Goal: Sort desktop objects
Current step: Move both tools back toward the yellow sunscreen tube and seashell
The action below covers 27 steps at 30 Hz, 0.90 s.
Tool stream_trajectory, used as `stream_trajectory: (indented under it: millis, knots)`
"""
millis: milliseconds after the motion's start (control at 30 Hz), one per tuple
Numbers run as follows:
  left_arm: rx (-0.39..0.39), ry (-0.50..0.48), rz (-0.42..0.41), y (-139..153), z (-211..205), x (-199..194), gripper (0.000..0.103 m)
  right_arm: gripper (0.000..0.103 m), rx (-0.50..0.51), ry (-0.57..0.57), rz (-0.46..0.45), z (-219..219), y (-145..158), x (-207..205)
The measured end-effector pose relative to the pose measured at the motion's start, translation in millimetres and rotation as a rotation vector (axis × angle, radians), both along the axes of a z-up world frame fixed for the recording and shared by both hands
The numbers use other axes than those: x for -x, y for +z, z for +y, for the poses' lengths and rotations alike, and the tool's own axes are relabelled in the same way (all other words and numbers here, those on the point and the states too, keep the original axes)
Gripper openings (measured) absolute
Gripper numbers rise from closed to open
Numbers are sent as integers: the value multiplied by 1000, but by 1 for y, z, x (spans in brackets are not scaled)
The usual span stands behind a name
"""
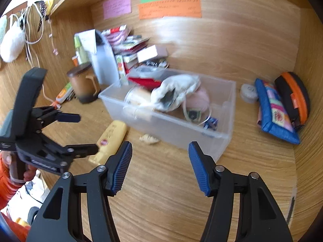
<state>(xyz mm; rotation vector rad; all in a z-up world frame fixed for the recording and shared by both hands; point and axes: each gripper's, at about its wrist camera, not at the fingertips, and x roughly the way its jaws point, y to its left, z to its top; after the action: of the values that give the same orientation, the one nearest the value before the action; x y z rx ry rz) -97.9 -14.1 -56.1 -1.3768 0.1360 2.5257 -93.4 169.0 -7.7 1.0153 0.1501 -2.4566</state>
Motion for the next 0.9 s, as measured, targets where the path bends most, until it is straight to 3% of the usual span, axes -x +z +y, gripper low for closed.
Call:
stream_trajectory:
  millis: [500,567,633,733,900]
  knots:
    - [-67,-63,-44,-18,15,20,98,54,-33,14,-89,-16,-30,21]
    - [-67,-68,-56,-21,15,22,81,54,-30,11,-96,-18,-31,24]
    - [-68,-78,-69,-25,15,24,73,54,-29,11,-105,-19,-34,27]
    - [-61,-88,-50,-25,12,21,72,54,-27,9,-118,-25,-39,33]
    - [-67,-92,-46,-25,6,20,60,54,-26,15,-141,-35,-46,42]
